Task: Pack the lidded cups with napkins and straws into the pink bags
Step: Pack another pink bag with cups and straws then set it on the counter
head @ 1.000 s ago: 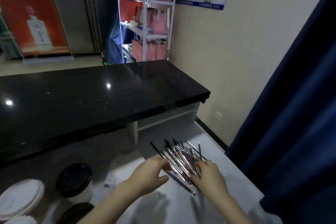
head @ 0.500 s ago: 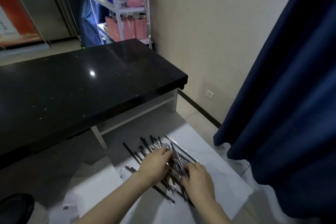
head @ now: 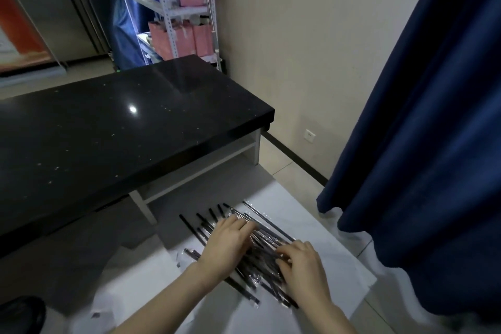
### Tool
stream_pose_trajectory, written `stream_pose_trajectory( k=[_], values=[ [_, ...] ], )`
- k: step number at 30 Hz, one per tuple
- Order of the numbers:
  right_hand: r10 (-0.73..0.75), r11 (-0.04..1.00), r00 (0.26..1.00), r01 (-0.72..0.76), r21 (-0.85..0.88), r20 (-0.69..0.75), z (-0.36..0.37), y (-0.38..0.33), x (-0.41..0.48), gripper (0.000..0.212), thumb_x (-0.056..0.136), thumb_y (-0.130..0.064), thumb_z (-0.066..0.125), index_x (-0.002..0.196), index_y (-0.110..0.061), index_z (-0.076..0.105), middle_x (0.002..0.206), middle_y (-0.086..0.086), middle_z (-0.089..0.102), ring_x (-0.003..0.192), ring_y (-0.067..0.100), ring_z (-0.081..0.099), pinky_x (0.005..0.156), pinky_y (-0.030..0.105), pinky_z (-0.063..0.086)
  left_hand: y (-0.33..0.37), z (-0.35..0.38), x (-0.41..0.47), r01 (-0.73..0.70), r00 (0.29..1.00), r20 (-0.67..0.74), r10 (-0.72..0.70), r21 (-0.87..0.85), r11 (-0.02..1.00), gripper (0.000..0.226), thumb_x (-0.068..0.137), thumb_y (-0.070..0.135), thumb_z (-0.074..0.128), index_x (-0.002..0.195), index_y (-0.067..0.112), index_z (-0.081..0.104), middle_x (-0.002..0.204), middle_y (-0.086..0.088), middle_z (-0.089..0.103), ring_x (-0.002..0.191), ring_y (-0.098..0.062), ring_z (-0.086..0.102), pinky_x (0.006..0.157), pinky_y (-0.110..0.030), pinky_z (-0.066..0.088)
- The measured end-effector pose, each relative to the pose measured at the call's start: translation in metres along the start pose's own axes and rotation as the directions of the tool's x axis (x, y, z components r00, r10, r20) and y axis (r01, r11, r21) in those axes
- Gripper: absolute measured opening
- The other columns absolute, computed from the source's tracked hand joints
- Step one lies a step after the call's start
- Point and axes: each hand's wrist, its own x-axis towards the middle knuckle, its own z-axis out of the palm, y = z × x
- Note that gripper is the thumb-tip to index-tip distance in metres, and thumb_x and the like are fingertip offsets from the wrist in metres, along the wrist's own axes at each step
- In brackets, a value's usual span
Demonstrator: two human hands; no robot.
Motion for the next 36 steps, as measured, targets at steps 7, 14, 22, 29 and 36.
stream_pose_trajectory(
  k=[7, 14, 22, 29, 36],
  values=[
    [-0.100, 0.957, 0.993, 0.077, 0.278, 0.069, -0.048, -0.026, -0.017, 0.019, 0.084, -0.013, 0.072, 0.101, -0.023, 0.073, 0.091, -0.016, 0.056, 0.082, 0.004, 0.061, 0.076, 0.023, 0.052, 0.002, -0.056, -0.023, -0.068, 0.988, -0.141, 0.058, -0.071, 0.995, 0.016, 0.082, 0.037, 0.071, 0.096, 0.032, 0.065, 0.104, 0.004, 0.049, 0.094, -0.017, 0.048, 0.077, -0.031, 0.046],
    [-0.384, 0.864, 0.921, 0.336, 0.375, 0.060, -0.073, -0.126, -0.036, 0.017, 0.088, -0.016, 0.065, 0.098, -0.027, 0.073, 0.086, -0.012, 0.056, 0.077, 0.011, 0.059, 0.066, 0.019, 0.044, -0.008, -0.161, -0.111, 0.029, 0.987, -0.144, -0.069, -0.265, 0.964, 0.010, 0.087, 0.033, 0.068, 0.096, 0.029, 0.064, 0.092, 0.018, 0.060, 0.083, 0.001, 0.059, 0.071, -0.023, 0.052],
    [-0.718, 0.668, 0.687, 0.636, 0.386, 0.111, -0.050, -0.287, -0.089, 0.036, 0.092, -0.058, 0.040, 0.111, -0.041, 0.065, 0.089, -0.016, 0.050, 0.078, 0.008, 0.057, 0.066, 0.022, 0.045, -0.034, -0.264, -0.293, 0.182, 0.924, -0.253, -0.285, -0.364, 0.913, 0.021, 0.081, 0.019, 0.076, 0.099, 0.030, 0.077, 0.095, 0.014, 0.063, 0.082, -0.005, 0.063, 0.067, -0.010, 0.044],
    [-0.919, 0.392, 0.355, 0.859, 0.330, 0.170, 0.014, -0.457, -0.184, 0.024, 0.096, -0.030, 0.054, 0.117, -0.027, 0.066, 0.100, -0.011, 0.054, 0.092, 0.006, 0.054, 0.078, 0.028, 0.046, -0.044, -0.331, -0.496, 0.373, 0.766, -0.456, -0.453, -0.258, 0.891, 0.021, 0.073, 0.008, 0.082, 0.089, 0.020, 0.078, 0.085, 0.010, 0.065, 0.075, 0.002, 0.062, 0.066, -0.009, 0.044],
    [-0.944, 0.327, 0.286, 0.883, 0.338, 0.165, 0.052, -0.583, -0.261, 0.024, 0.096, -0.020, 0.055, 0.118, -0.022, 0.065, 0.107, -0.005, 0.060, 0.098, 0.013, 0.056, 0.083, 0.031, 0.046, -0.063, -0.362, -0.633, 0.494, 0.514, -0.635, -0.577, -0.332, 0.804, 0.048, 0.075, 0.000, 0.077, 0.113, 0.027, 0.067, 0.102, 0.014, 0.064, 0.093, -0.008, 0.065, 0.079, -0.016, 0.051]
  ],
)
